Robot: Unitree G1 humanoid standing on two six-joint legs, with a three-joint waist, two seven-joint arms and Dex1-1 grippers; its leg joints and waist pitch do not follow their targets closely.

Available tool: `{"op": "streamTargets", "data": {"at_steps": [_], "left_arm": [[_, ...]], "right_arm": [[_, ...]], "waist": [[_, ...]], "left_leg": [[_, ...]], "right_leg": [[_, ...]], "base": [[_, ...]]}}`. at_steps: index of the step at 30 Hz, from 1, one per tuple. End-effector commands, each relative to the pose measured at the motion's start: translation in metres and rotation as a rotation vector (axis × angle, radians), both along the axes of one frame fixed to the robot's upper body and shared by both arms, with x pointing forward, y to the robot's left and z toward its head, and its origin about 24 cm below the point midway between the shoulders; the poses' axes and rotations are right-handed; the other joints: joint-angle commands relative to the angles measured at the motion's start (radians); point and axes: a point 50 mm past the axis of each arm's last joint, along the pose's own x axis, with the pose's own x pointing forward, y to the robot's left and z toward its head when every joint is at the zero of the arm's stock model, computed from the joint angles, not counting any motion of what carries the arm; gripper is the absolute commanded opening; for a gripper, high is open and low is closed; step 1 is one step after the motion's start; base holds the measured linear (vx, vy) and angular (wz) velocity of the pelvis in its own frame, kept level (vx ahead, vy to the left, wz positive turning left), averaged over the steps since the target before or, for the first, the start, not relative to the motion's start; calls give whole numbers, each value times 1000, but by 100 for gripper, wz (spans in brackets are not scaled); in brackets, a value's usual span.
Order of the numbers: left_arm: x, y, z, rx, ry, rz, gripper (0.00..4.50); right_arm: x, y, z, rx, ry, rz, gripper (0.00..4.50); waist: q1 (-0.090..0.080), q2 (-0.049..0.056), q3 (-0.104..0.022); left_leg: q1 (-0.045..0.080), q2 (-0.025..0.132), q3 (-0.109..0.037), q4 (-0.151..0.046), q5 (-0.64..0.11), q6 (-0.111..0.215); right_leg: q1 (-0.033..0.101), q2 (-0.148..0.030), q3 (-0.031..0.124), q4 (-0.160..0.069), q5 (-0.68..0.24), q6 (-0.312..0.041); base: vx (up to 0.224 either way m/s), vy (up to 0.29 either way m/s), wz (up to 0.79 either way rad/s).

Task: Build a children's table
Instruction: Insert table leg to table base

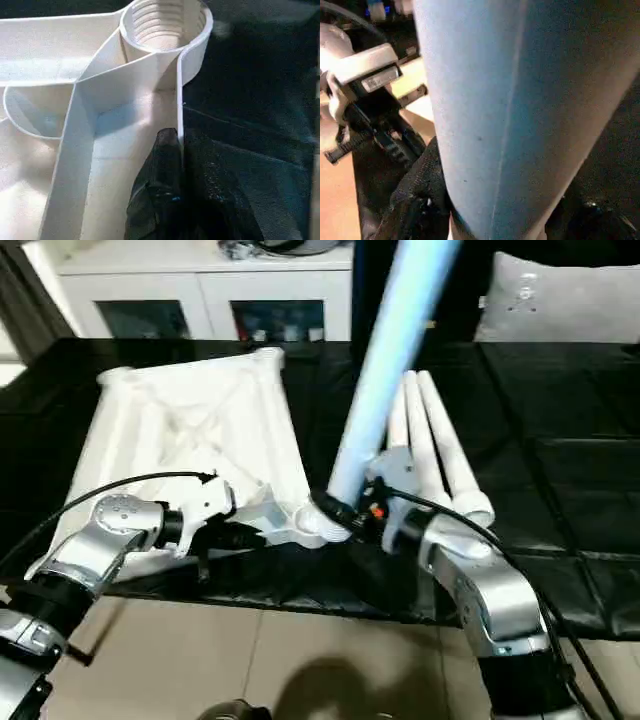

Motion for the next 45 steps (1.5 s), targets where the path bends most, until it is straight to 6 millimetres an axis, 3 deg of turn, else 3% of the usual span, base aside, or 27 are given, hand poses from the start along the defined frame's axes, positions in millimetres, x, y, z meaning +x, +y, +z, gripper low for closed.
{"op": "streamTargets", "data": {"at_steps": [1, 9, 17, 19, 29, 31, 45], "left_arm": [[-6, -4, -1, 2, 22, -45, 0], [-14, -17, 3, 17, -32, -129, 0], [-13, -14, 7, 31, -39, -132, 0], [-14, -12, 7, 40, -37, -135, 0], [-11, -11, 7, 48, -37, -124, 0], [-10, -11, 6, 51, -35, -128, 0], [-9, -10, 6, 58, -30, -141, 0]], "right_arm": [[2, 4, 0, -25, 7, 10, 191], [11, 26, -7, -126, 65, 90, 191], [15, 23, -17, -162, 119, 52, 191], [15, 20, -20, -174, 139, 45, 191], [11, 14, -11, -87, 156, 61, 191], [9, 14, -11, -89, 166, 74, 191], [12, 12, -13, -102, 170, 69, 191]], "waist": [[5, -23, -67], [11, -29, -65], [19, -31, -67], [19, -25, -67], [20, -25, -68], [19, -20, -68], [18, -21, -69]], "left_leg": [[21, 55, -22, -66, -155, 38], [26, 58, -22, -70, -187, 10], [26, 58, -24, -71, -190, -4], [26, 58, -25, -71, -196, -8], [28, 59, -25, -71, -204, -8], [28, 59, -25, -71, -208, -12], [29, 59, -26, -71, -213, -17]], "right_leg": [[44, -93, 53, -88, -165, -186], [40, -91, 56, -90, -195, -175], [42, -93, 57, -85, -154, -176], [42, -93, 57, -86, -157, -176], [45, -91, 57, -85, -138, -183], [44, -90, 56, -85, -132, -185], [45, -91, 56, -86, -136, -191]], "base": [[0, 0, 0], [0, 0, 0], [0, 0, 0], [0, 0, 0], [0, 0, 0], [0, 0, 0], [0, 0, 0]]}}
